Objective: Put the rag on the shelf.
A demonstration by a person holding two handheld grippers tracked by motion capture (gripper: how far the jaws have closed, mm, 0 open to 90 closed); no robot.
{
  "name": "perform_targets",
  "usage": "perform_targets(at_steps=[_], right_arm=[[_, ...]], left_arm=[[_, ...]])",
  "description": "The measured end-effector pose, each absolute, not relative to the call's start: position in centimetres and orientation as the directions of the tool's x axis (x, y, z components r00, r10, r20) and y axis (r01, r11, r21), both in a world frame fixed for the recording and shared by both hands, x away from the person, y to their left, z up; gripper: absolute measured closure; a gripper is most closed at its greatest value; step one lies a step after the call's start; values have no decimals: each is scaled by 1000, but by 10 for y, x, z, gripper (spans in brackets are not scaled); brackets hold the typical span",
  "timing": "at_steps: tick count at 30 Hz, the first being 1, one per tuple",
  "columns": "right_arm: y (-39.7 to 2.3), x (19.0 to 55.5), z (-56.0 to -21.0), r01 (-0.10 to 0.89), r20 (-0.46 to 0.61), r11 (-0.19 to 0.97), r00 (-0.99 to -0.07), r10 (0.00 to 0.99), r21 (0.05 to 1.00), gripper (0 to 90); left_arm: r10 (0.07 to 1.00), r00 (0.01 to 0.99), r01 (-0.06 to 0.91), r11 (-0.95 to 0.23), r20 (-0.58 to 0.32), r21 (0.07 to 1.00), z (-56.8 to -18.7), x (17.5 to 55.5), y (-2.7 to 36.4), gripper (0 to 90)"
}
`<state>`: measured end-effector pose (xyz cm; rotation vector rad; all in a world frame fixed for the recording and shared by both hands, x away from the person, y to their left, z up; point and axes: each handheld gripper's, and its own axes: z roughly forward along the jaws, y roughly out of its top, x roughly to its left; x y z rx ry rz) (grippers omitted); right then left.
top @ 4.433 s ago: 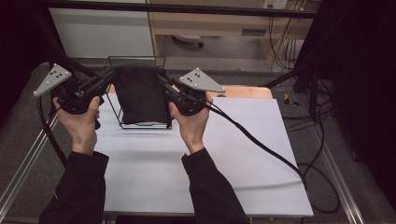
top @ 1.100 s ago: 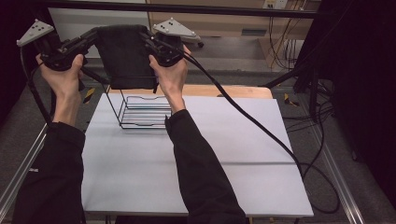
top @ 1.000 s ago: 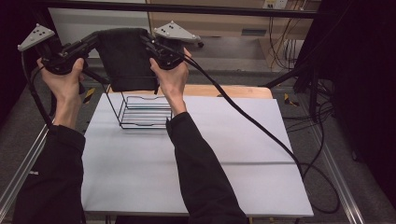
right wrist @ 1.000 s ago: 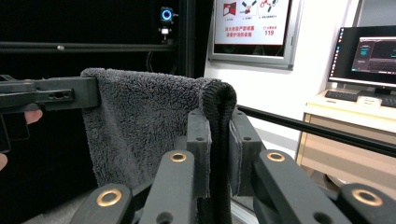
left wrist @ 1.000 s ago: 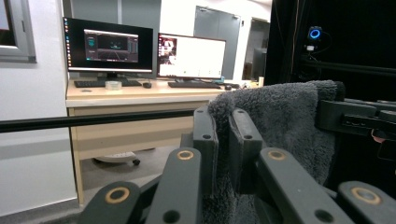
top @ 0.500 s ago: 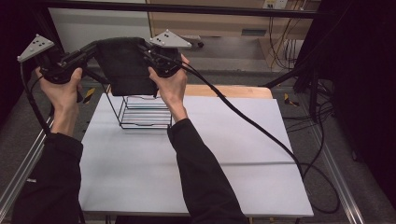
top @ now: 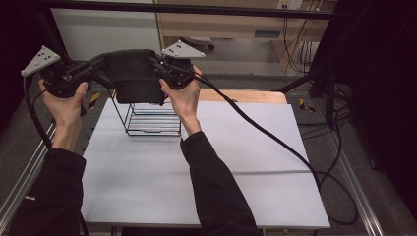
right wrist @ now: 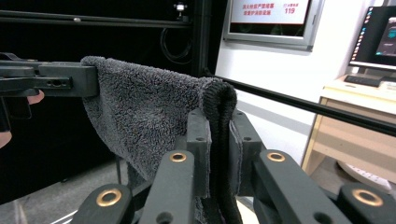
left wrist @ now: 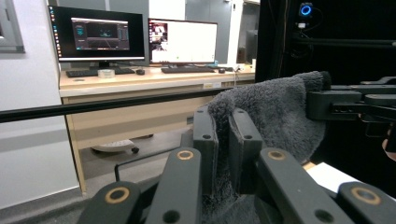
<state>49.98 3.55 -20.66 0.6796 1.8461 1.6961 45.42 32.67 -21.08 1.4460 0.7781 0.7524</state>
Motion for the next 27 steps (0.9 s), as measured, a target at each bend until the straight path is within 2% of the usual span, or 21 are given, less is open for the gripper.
perform_targets(at_steps=[15, 27], right_arm=[[36, 485, -218, -26, -121, 158, -766, 632, 987, 813], [33, 477, -226, 25, -105, 200, -785, 610, 979, 797]], left_arm=[[828, 561, 46, -20, -9, 999, -239, 441, 334, 826], [821, 570, 114, -40, -32, 993, -247, 437, 332, 801]])
